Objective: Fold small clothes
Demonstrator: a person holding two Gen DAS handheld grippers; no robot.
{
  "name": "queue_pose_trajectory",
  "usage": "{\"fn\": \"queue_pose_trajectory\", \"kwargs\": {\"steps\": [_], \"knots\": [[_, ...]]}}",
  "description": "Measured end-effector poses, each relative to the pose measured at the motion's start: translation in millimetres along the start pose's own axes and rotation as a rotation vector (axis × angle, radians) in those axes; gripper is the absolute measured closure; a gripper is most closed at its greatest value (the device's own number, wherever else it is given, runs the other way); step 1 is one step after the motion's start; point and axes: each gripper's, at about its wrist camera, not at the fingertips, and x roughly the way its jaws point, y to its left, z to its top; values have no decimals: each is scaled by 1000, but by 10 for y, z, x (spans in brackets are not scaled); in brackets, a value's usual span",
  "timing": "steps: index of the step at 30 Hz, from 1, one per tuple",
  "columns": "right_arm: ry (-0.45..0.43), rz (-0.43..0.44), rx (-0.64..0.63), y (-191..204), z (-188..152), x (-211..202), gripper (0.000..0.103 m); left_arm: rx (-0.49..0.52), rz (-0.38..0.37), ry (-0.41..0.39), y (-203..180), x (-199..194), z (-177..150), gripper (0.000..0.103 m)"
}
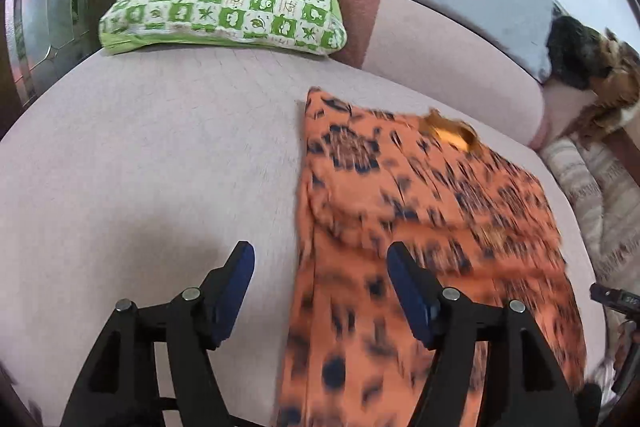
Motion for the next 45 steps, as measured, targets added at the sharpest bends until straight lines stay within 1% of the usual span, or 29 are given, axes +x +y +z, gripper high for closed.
{"fn": "queue_pose_trajectory", "kwargs": {"steps": [2, 5, 8, 10, 11, 12, 15, 18, 20, 21, 22, 23, 25, 26, 28, 29, 31, 32, 34, 35, 37, 38, 39, 40, 41, 42, 43, 44, 45], "knots": [[54, -7, 7, -243, -302, -91, 35, 10, 0, 36, 13, -186, -261, 31], [121, -5, 12, -479, -660, -150, 35, -3, 0, 122, 59, -337, -679, 30], [154, 18, 13, -582, -894, -176, 35, -26, 6, 182, 71, -392, -1017, 30], [151, 70, 9, -526, -956, -139, 35, -33, 10, 215, 47, -405, -1172, 30], [157, 119, -1, -468, -984, -151, 36, -40, 11, 219, 37, -428, -1238, 30], [157, 136, -10, -430, -1002, -148, 38, -46, 20, 222, 28, -459, -1288, 30], [159, 112, -33, -367, -1047, -100, 41, -46, 17, 251, -3, -428, -1361, 30], [150, 118, 13, -417, -1033, -43, 40, -22, 30, 253, -38, -381, -1398, 31], [145, 127, 19, -416, -1031, 5, 39, -1, 68, 252, -70, -373, -1391, 58], [139, 120, 14, -417, -1042, -13, 46, 15, 93, 256, -89, -365, -1378, 83], [142, 98, 5, -413, -1050, -13, 62, 17, 63, 265, -92, -373, -1369, 97], [163, 108, 17, -431, -1046, -4, 96, 6, 36, 278, -96, -376, -1359, 97], [176, 144, 23, -394, -1043, -43, 96, 8, 43, 251, -124, -466, -1314, 97], [166, 156, 16, -391, -1062, -147, 96, -12, 32, 212, -125, -601, -1259, 97], [110, 209, -6, -262, -1081, -490, 96, -27, 18, 143, -134, -864, -1171, 97], [86, 204, -18, -229, -1096, -619, 96, -25, 12, 128, -131, -947, -1138, 97], [94, 199, 2, -295, -1128, -653, 96, -34, 8, 154, -78, -910, -1120, 97], [137, 168, 13, -373, -1148, -515, 92, -27, 22, 183, -65, -784, -1140, 97], [192, 99, 61, -512, -1175, -226, 92, -5, 44, 235, -62, -526, -1217, 96], [209, 102, 105, -580, -1199, -109, 92, -4, 80, 260, -52, -401, -1262, 96], [171, 116, 116, -580, -1193, -143, 85, -22, 75, 256, -36, -369, -1296, 91], [143, 134, 106, -556, -1182, -209, 75, -43, 54, 230, -30, -422, -1286, 87], [132, 145, 103, -549, -1175, -244, 53, -51, 40, 217, -27, -447, -1282, 72], [113, 142, 102, -563, -1165, -286, 34, -58, 26, 200, -26, -486, -1277, 47], [94, 121, 104, -590, -1166, -298, 13, -59, 26, 194, -25, -486, -1284, 36], [91, 104, 112, -622, -1163, -278, 13, -57, 39, 193, -34, -457, -1296, 33], [111, 107, 128, -642, -1169, -218, 13, -52, 50, 203, -61, -418, -1296, 33], [156, 143, 152, -646, -1172, -127, 17, -51, 47, 225, -71, -372, -1316, 38], [172, 154, 149, -628, -1187, -98, 29, -48, 37, 242, -74, -351, -1324, 63]]}}
